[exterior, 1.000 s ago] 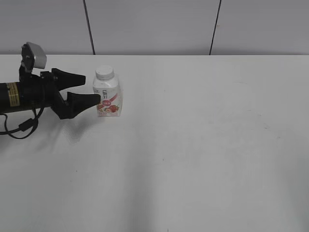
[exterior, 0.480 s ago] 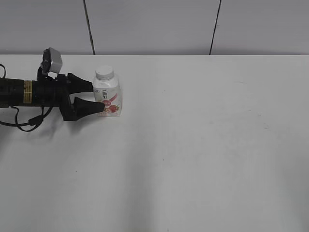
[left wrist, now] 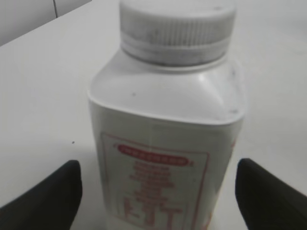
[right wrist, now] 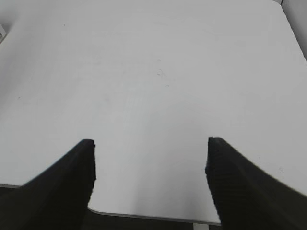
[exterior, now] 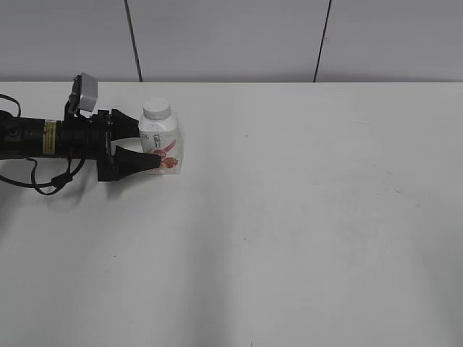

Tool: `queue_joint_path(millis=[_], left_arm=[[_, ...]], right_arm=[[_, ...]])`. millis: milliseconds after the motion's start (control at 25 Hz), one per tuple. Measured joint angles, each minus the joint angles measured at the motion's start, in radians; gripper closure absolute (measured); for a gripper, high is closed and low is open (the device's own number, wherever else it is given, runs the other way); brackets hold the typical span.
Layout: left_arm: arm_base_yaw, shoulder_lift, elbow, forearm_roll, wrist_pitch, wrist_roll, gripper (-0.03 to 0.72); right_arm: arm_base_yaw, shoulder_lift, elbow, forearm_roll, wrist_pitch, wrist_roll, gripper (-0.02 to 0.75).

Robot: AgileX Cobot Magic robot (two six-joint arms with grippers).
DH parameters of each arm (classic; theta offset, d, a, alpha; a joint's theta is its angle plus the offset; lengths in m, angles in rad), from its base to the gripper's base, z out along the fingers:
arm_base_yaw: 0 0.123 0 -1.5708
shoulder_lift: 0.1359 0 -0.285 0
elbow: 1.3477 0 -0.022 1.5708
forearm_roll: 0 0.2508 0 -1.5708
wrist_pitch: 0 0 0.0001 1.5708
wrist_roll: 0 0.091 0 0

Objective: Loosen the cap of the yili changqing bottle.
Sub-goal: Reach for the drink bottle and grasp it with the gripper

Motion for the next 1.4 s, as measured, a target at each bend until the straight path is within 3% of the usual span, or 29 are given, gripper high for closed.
queue_joint_path(millis=[560, 960, 1400], left_arm=[[-0.049, 0.060, -0.080, 0.026, -0.004, -0.023, 0.103], [-0.049, 0.060, -0.081, 0.025, -0.002, -0.024, 0.245], [-0.049, 0.061, -0.081, 0.002, 0.006, -0.025, 0.270]], right_arm=[[0.000, 0.000, 0.000, 0.000, -0.001, 0.000, 0.169], [0.000, 0.000, 0.000, 0.000, -0.001, 0.000, 0.169], [0.000, 0.000, 0.000, 0.000, -0.001, 0.000, 0.169]])
